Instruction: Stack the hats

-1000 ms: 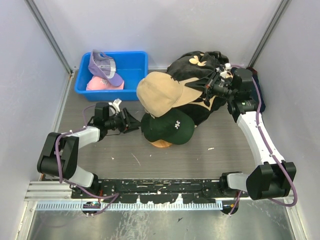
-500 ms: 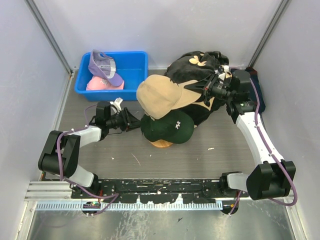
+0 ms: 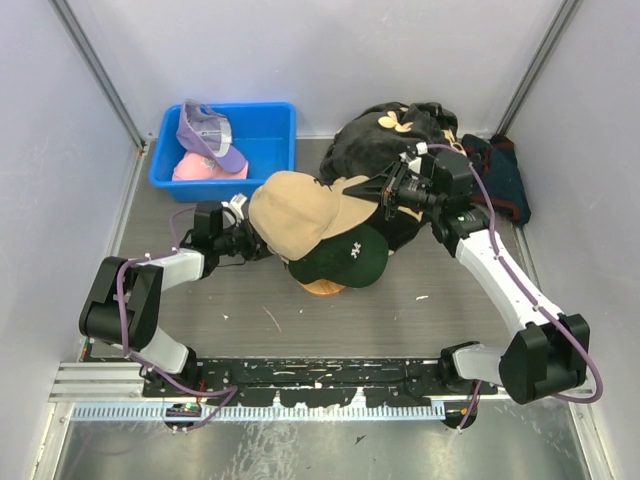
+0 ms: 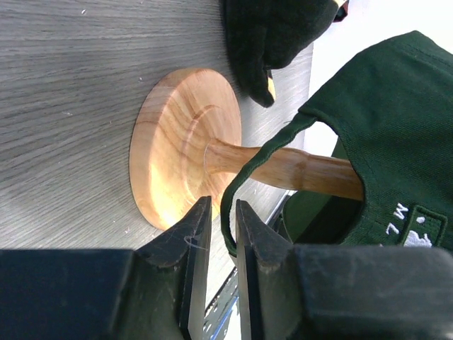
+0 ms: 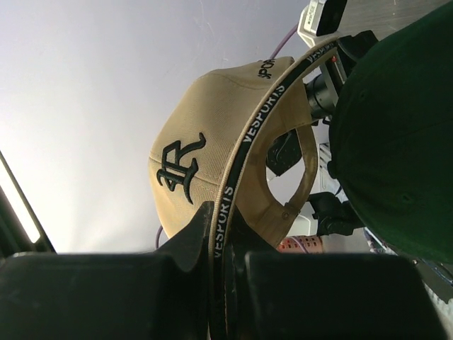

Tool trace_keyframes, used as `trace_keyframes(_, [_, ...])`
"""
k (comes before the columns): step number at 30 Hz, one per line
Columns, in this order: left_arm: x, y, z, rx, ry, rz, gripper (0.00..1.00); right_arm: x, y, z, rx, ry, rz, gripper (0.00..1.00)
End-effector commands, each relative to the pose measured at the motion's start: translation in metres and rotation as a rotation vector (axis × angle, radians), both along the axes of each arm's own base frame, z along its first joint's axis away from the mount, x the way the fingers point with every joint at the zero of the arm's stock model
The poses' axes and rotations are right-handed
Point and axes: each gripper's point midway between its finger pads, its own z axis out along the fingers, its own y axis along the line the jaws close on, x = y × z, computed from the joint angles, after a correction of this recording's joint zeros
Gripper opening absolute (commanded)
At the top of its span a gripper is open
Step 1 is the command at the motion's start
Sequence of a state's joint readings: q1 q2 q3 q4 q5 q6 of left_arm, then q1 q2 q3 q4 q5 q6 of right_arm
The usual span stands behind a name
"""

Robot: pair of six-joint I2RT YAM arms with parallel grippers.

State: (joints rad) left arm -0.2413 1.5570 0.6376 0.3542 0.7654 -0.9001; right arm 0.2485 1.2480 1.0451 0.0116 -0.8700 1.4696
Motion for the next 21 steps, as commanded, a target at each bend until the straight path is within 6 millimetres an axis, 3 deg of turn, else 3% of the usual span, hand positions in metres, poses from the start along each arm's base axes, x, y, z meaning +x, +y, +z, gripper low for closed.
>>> trace_keyframes(1, [0.006,-0.002,0.004,0.0,-0.029,-0.002,0.27,-0.004,0.003,0.009,0.034,-0.066,-0.018,0.01])
trace_keyframes(12, [0.007,-0.003,0.006,-0.006,-0.023,-0.009,0.24,0.004,-0.015,-0.054,-0.098,-0.101,-0.183,0.01])
trace_keyframes(21, [0.004,-0.003,0.004,0.0,-0.017,-0.017,0.22,-0.003,-0.024,-0.078,-0.118,-0.116,-0.24,0.01])
